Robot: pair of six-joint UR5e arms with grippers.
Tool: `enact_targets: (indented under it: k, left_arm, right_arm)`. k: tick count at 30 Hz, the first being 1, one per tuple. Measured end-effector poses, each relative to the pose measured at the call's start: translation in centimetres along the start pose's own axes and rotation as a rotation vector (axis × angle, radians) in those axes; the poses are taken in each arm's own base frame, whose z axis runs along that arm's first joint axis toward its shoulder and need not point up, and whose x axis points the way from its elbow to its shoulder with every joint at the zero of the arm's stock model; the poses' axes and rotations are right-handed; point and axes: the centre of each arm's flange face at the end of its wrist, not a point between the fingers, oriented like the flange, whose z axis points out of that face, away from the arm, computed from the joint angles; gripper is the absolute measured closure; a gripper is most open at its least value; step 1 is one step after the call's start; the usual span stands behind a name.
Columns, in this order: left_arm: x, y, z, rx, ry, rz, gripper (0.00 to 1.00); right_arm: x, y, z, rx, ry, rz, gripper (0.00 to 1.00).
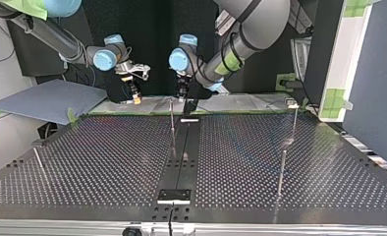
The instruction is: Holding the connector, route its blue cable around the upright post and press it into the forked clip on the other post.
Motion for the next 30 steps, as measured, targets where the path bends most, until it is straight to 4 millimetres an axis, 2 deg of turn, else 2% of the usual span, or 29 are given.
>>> enact_targets:
  k: [5, 15, 30]
  left_arm:
    - [-0.4, 0.4, 0.7, 0.006, -0.003, -0.018, 1.0]
    - [0.4, 0.8, 1.7, 0.006, 0.013, -0.022, 1.0]
    - [-0.6, 1.6, 3.6, 0.0, 0.006, -0.029, 1.0]
  right_arm:
    - [0.2, 0.1, 0.2, -0.001, 0.005, 0.0, 1.0]
    - [0.6, 0.4, 0.6, -0.004, 0.016, -0.002, 1.0]
    - [0.9, 0.9, 1.0, -0.015, 0.023, -0.002, 1.0]
